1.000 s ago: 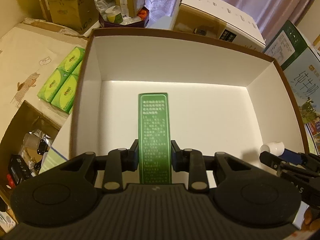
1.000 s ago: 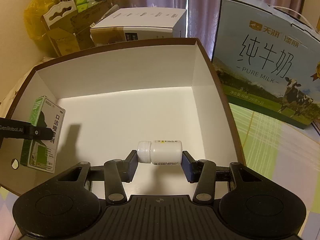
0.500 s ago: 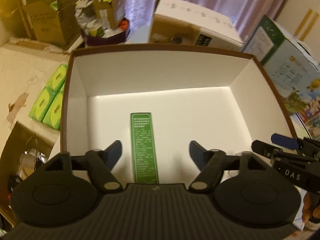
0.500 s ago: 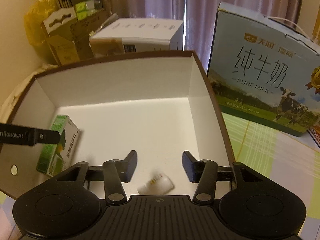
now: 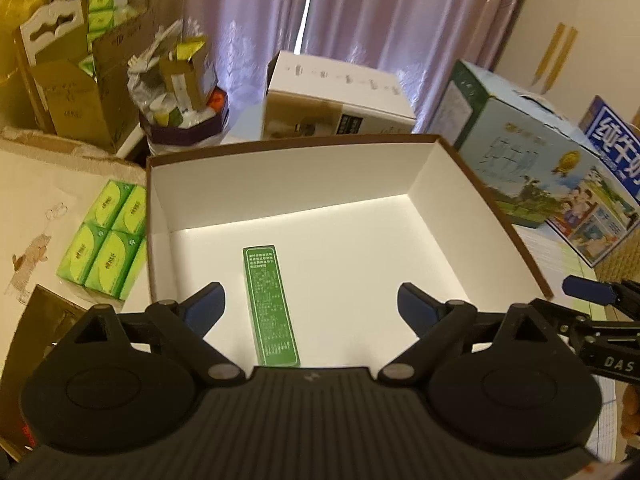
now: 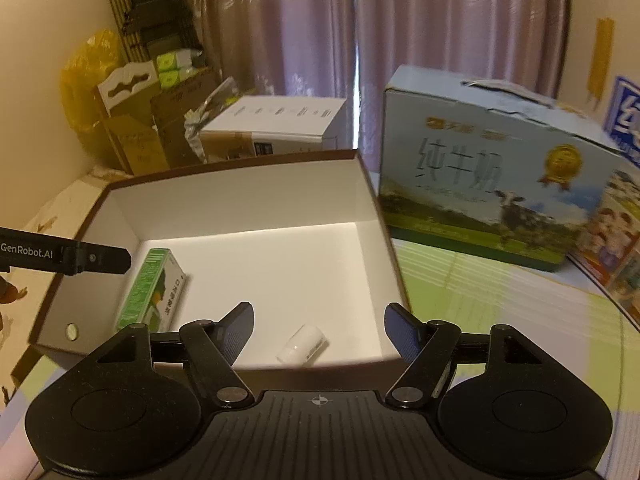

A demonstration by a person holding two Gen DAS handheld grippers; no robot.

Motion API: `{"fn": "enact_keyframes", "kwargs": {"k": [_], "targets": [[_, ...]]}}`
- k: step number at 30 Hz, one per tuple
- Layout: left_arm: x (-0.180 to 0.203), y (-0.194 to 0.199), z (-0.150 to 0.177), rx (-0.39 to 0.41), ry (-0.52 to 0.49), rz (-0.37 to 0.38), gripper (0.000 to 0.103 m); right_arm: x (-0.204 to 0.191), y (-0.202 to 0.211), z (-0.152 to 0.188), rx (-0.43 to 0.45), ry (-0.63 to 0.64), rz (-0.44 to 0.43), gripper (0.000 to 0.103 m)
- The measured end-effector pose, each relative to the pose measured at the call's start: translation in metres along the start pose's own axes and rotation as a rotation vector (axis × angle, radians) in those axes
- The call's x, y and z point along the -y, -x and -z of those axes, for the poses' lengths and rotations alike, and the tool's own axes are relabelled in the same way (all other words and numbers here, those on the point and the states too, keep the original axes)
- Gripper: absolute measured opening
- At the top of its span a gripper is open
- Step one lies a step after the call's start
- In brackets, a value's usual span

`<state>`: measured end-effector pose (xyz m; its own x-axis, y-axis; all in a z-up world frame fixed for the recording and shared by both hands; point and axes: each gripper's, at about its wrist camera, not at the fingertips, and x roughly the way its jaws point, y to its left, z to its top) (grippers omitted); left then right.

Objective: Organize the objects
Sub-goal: 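Open the right tool releasing the bottle while the left tool releases the mouthwash box, then move both tools back toward the remaining objects on the table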

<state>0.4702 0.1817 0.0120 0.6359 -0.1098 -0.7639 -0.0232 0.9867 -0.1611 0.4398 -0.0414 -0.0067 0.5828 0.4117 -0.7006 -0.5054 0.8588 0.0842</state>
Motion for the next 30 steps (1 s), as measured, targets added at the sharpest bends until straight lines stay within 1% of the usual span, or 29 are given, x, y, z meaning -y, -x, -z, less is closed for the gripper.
{"fn": "enact_keyframes", "kwargs": {"k": [7,11,16,22,30], "targets": [[0.006,0.041,0.023,0.028,-0.014,-0.001,0.095,-0.001,0.05,0.023,0.046,-0.079,-0.035,0.07],[0.011,0.061,0.041,0.034,-0.016,0.002,0.095,-0.006,0.074,0.033,0.077,-0.091,-0.057,0.07],[0.015,0.08,0.066,0.03,-0.003,0.003,0.095,-0.011,0.095,0.045,0.093,-0.086,-0.088,0.07],[0.014,0.097,0.096,0.008,0.03,-0.012,0.095,-0.012,0.111,0.064,0.07,-0.069,-0.125,0.07],[0.016,0.112,0.132,-0.032,0.062,-0.04,0.094,-0.002,0.132,0.09,0.055,-0.069,-0.108,0.07]]}}
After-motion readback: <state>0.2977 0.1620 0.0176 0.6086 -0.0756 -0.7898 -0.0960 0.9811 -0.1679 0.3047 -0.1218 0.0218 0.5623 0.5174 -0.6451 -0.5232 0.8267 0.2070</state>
